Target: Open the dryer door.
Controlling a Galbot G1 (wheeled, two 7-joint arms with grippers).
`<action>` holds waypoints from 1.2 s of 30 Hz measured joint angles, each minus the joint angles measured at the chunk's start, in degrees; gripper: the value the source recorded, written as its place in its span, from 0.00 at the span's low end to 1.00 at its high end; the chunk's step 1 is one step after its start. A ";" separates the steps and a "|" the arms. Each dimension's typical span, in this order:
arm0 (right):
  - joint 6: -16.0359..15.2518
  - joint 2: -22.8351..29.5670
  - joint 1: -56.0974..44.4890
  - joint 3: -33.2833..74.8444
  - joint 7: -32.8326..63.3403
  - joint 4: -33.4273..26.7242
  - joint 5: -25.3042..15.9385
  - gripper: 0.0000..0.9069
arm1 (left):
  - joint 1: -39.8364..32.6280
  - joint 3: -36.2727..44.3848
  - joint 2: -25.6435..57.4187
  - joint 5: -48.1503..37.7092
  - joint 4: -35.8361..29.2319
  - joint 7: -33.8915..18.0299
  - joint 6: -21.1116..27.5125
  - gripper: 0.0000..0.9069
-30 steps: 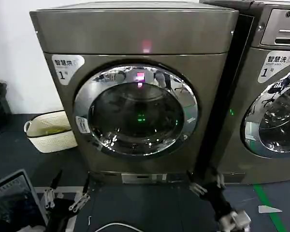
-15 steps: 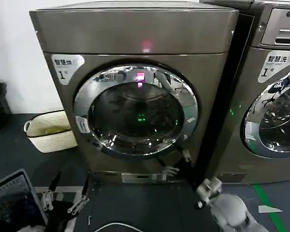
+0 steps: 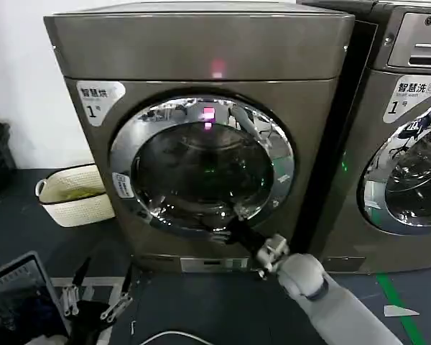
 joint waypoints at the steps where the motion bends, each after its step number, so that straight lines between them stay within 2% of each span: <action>1: 0.00 0.45 0.74 -0.62 0.01 -0.58 -0.01 1.00 | 0.04 -0.13 -0.04 0.00 -0.11 0.00 -0.06 1.00; 15: 0.30 8.96 8.89 -6.71 -0.01 -9.37 -0.63 1.00 | 0.54 -1.18 -0.67 0.09 -0.56 0.06 -0.54 1.00; 36: 0.78 18.74 13.61 -9.56 -0.61 -19.23 -2.70 1.00 | 1.12 -3.04 -1.04 0.02 -1.05 0.05 -1.25 1.00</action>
